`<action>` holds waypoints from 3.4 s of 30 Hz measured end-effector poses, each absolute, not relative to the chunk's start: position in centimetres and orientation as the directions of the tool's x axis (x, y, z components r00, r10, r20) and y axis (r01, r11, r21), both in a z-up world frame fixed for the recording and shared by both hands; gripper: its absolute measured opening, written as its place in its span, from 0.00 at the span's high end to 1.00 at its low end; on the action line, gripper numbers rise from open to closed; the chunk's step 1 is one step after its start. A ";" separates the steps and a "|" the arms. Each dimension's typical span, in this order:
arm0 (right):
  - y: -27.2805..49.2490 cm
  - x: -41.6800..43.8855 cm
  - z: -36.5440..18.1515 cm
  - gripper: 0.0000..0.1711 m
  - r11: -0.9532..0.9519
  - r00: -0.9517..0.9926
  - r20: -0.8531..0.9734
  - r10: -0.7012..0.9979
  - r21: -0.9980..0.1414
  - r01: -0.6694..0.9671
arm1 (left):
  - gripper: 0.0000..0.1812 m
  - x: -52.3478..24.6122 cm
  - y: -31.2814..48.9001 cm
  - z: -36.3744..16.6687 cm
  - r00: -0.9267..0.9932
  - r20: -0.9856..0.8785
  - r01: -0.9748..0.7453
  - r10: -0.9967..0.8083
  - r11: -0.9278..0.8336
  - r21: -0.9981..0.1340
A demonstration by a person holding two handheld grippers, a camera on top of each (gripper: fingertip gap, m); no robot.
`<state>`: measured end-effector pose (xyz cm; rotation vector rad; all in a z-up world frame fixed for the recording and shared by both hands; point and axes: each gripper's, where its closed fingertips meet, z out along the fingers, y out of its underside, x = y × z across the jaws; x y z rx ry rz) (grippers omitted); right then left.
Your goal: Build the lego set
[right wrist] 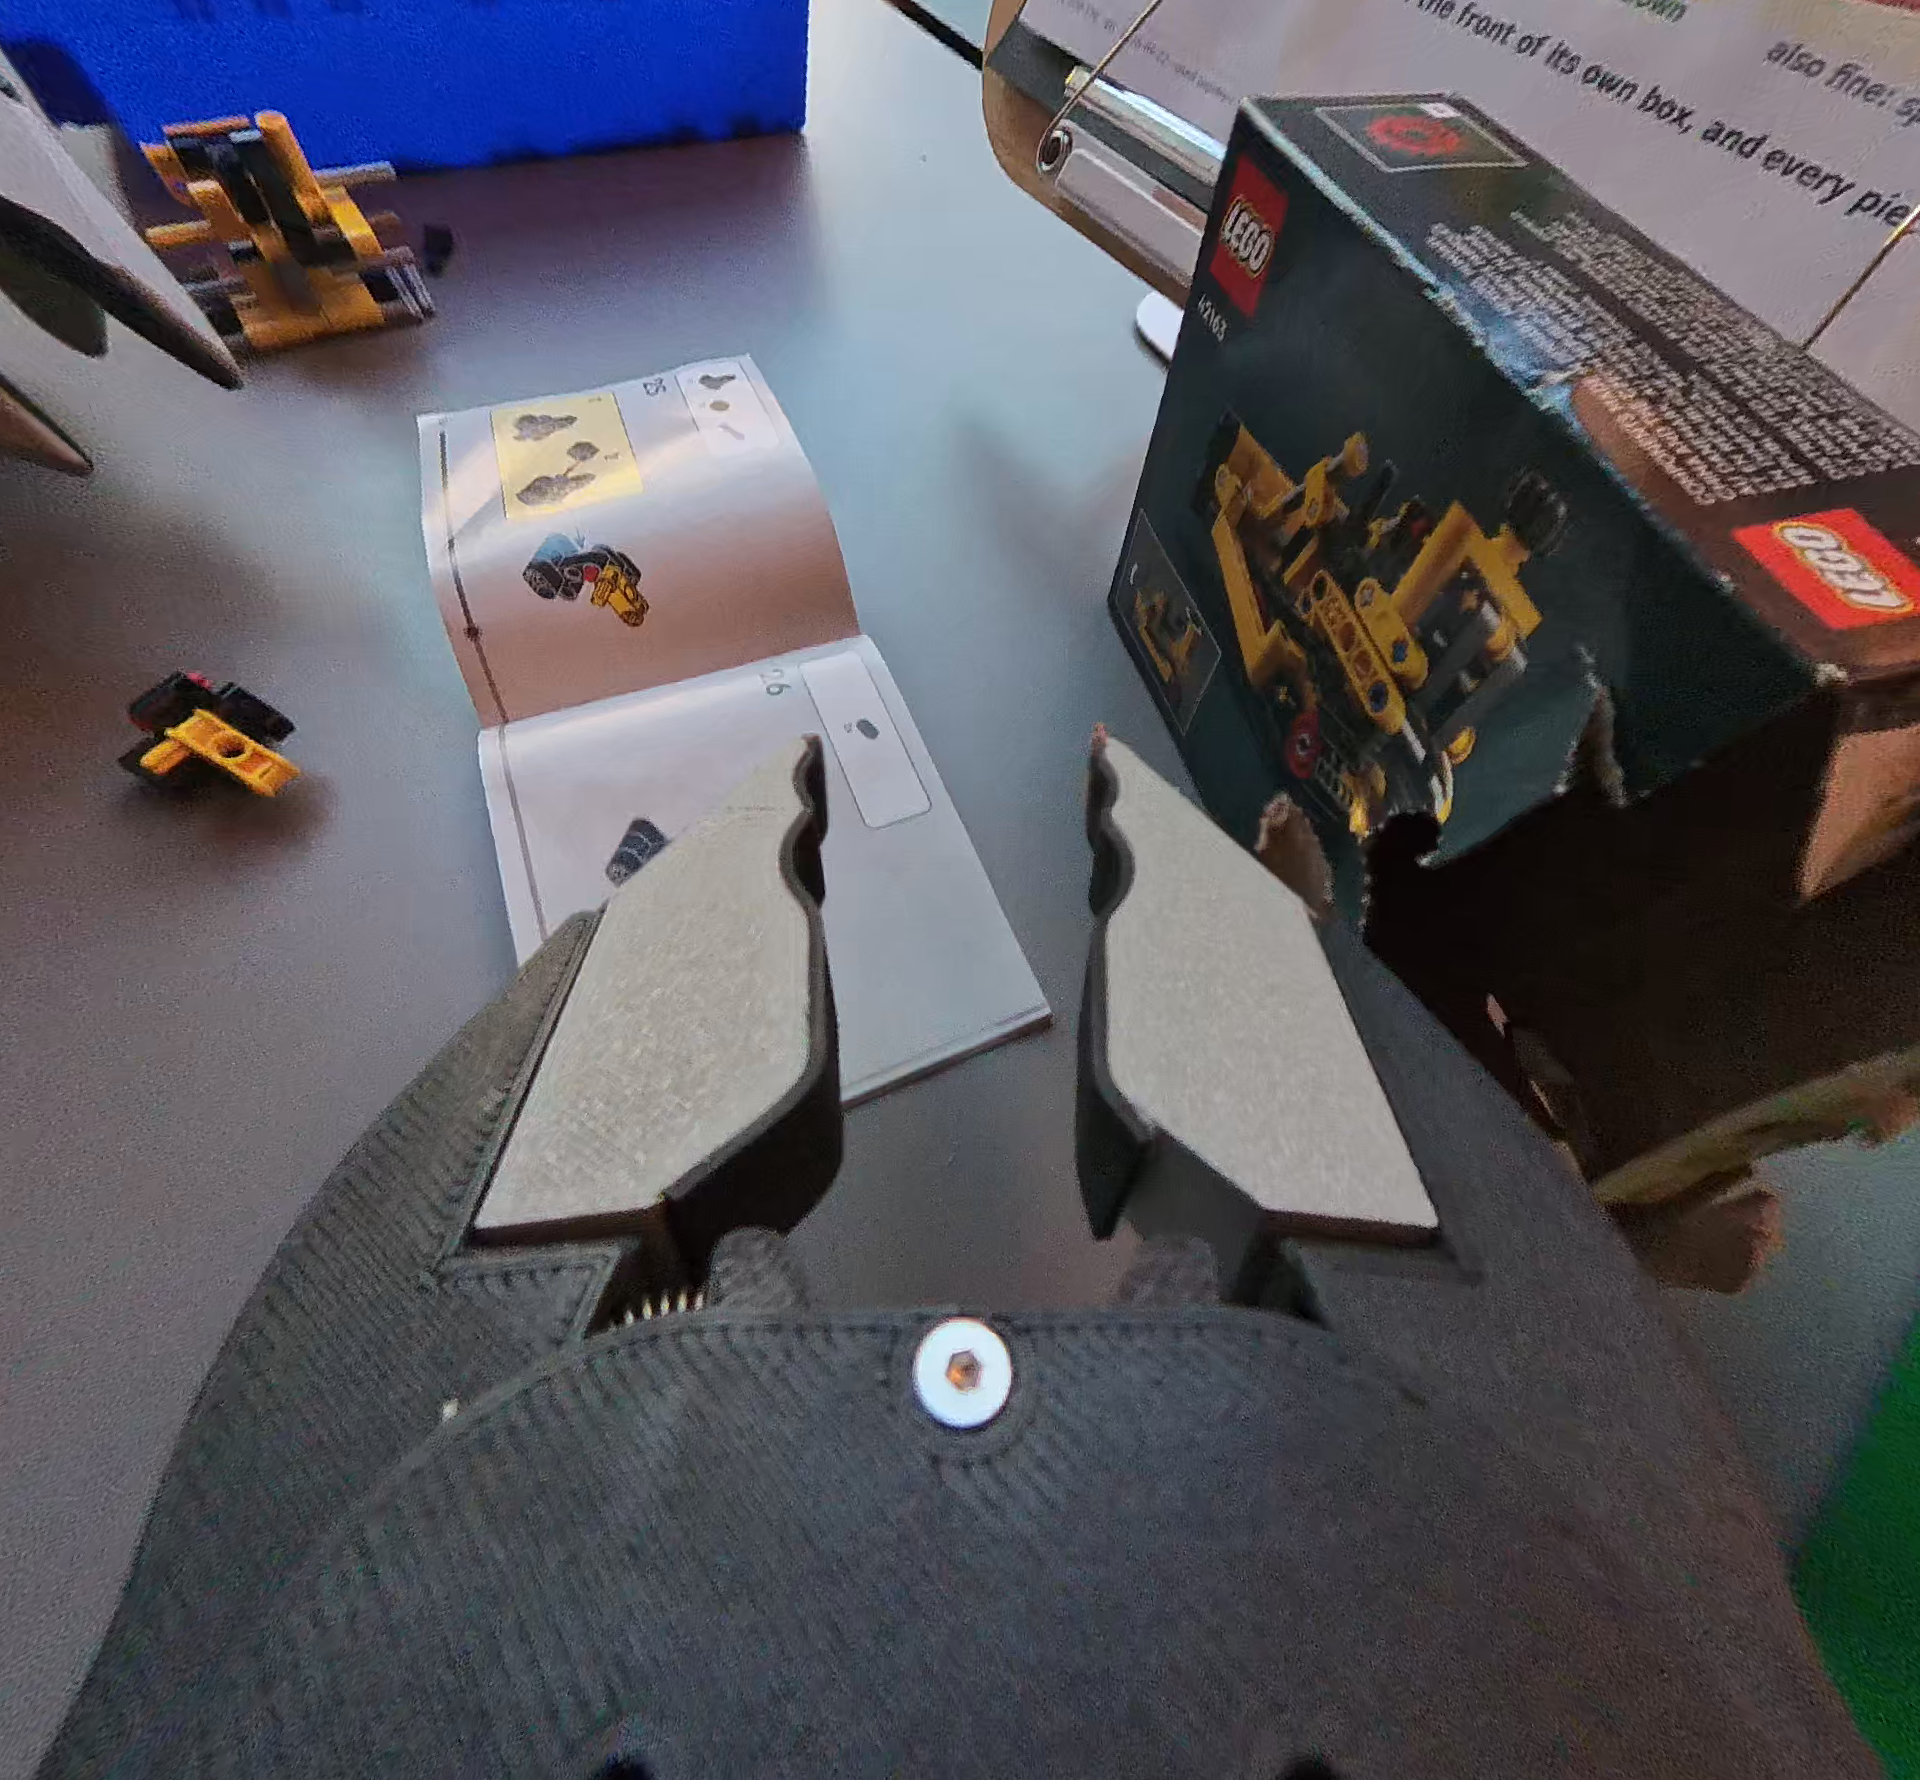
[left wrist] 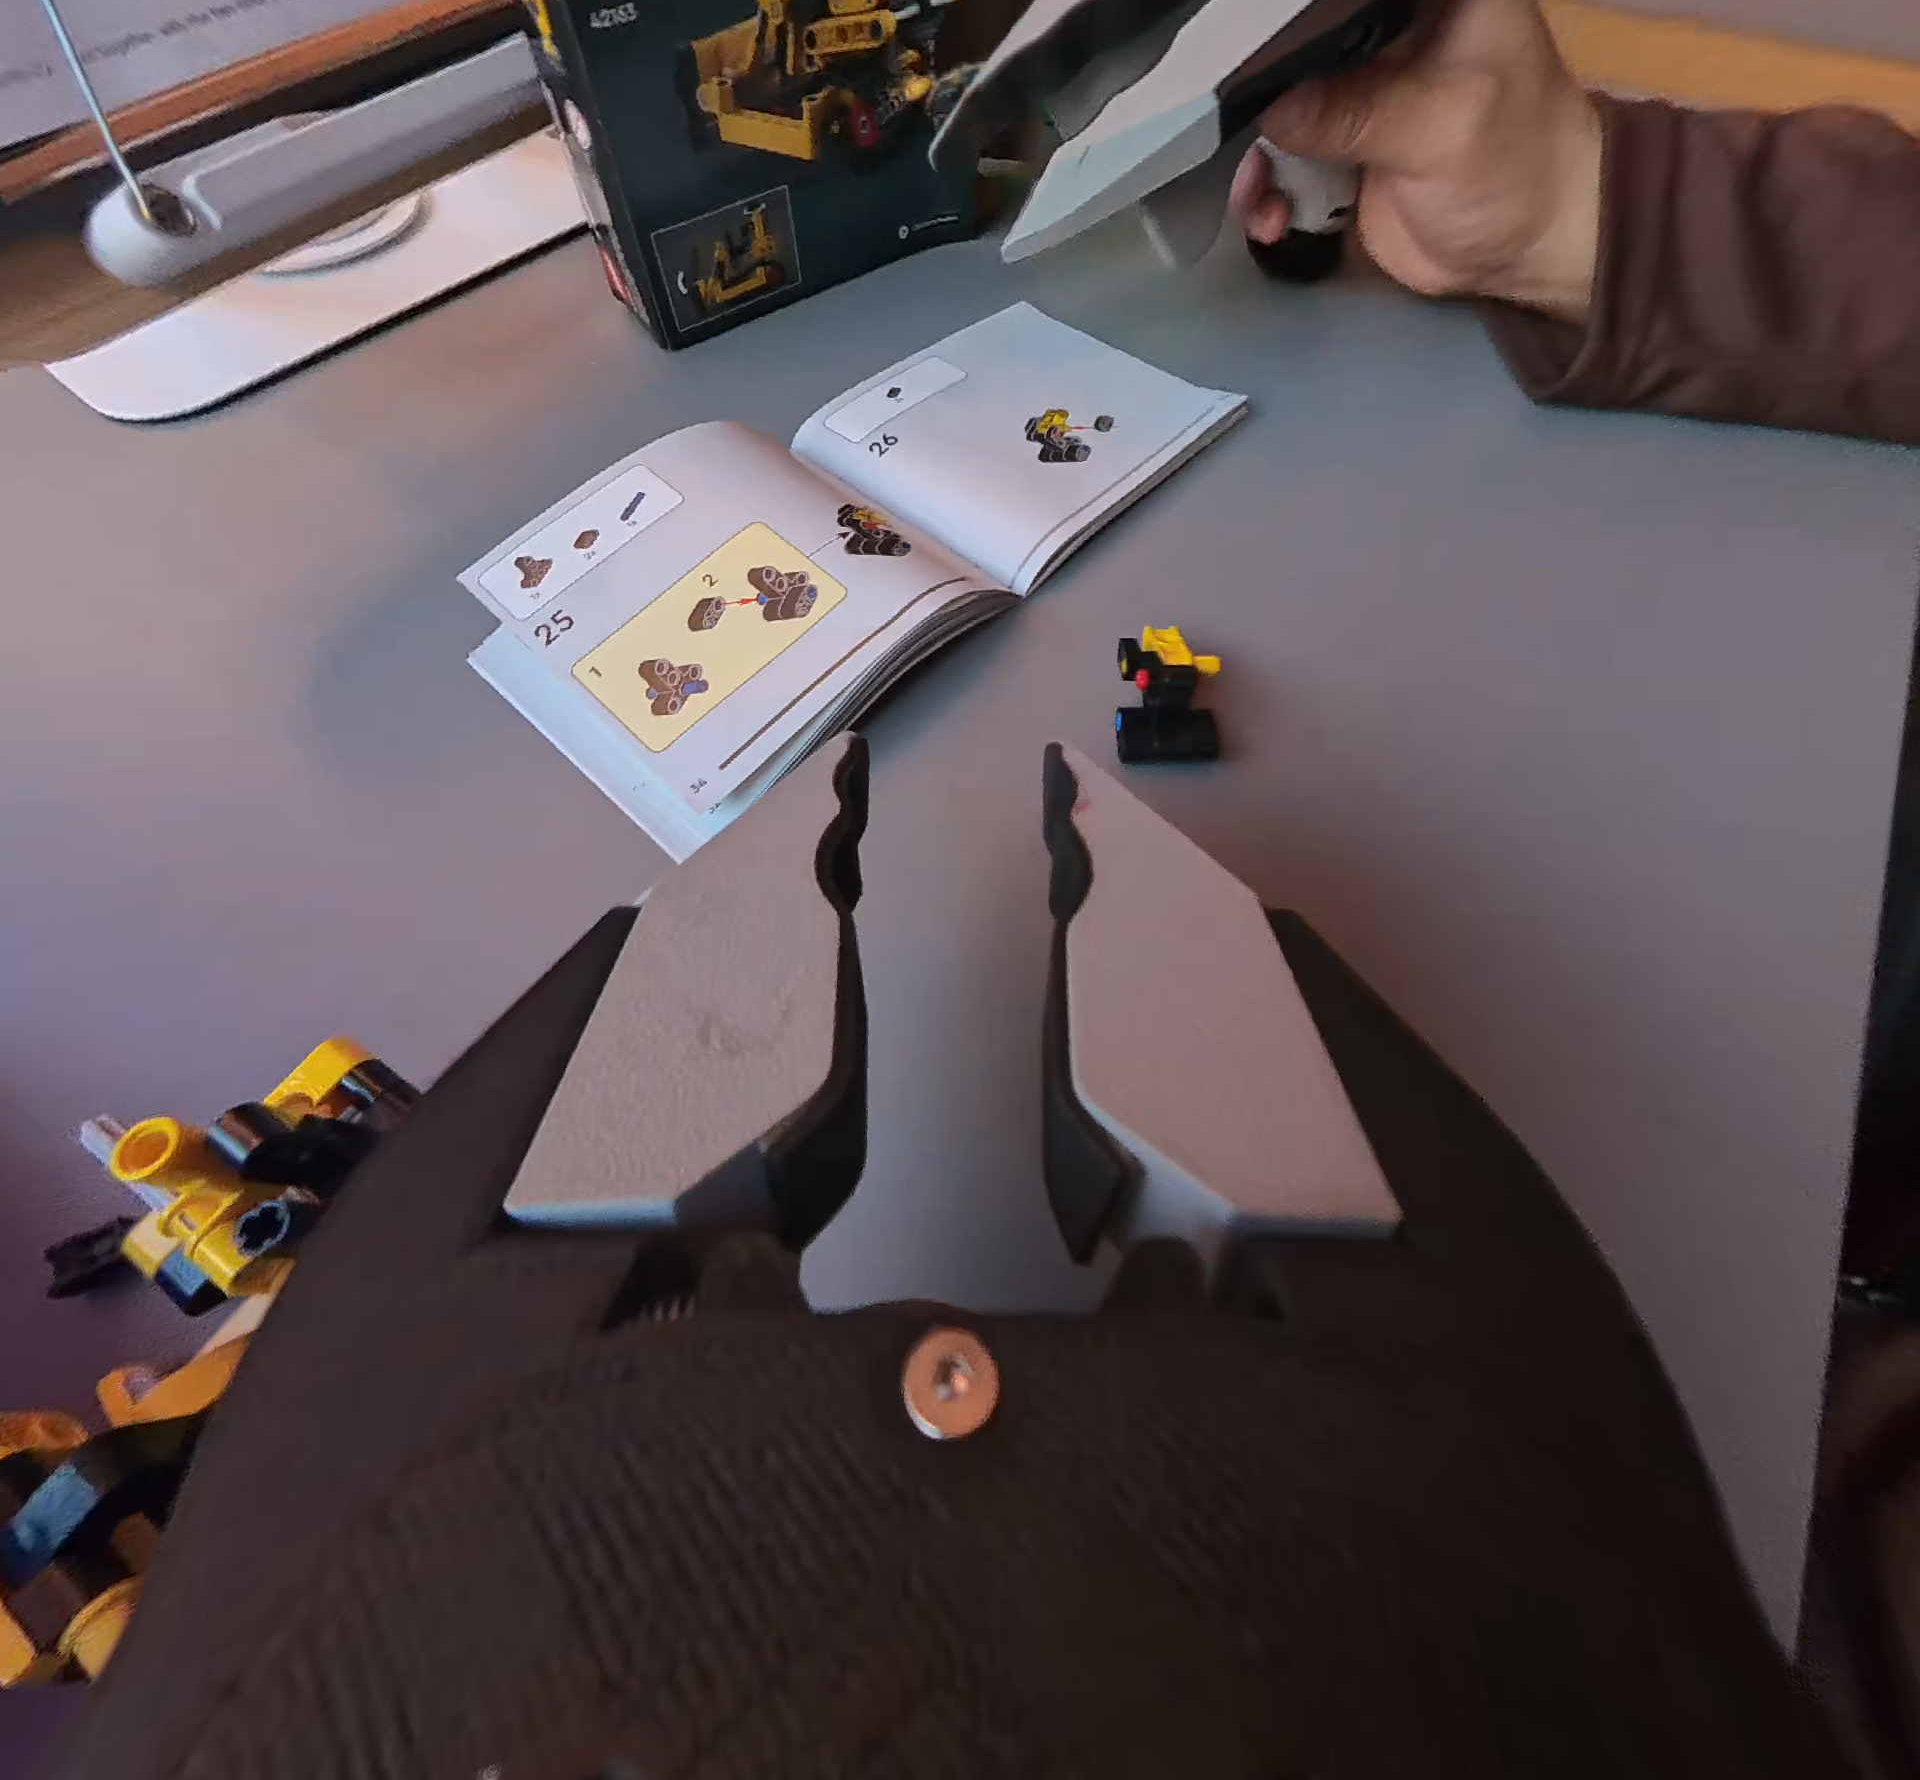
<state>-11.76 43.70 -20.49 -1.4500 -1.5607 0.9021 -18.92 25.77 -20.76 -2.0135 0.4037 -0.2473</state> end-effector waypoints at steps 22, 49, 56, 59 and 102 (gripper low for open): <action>42.4 -13.0 -16.6 0.59 0.037 -0.035 0.029 0.999 -0.968 0.249 | 0.83 -18.1 25.9 -21.6 0.915 -0.097 -0.277 -0.392 -0.434 -0.857; 38.7 -12.7 -17.9 0.65 0.122 -0.225 0.055 0.973 -0.947 0.297 | 0.84 -17.6 25.7 -21.8 0.901 -0.147 -0.328 -0.407 -0.421 -0.846; 31.0 -11.7 -22.7 0.68 0.313 -0.564 0.014 0.826 -0.842 0.439 | 0.84 -16.7 25.4 -22.1 0.876 -0.153 -0.362 -0.456 -0.415 -0.835; 29.6 -11.9 -23.4 0.71 0.408 -0.605 0.084 0.792 -0.809 0.422 | 0.83 -14.3 24.6 -22.4 0.821 -0.062 -0.354 -0.567 -0.421 -0.836; 26.7 -14.0 -22.9 0.95 0.820 -0.463 0.689 0.557 -0.545 0.175 | 0.94 -13.0 25.5 -23.6 0.782 -0.115 -0.449 -0.612 -0.427 -0.784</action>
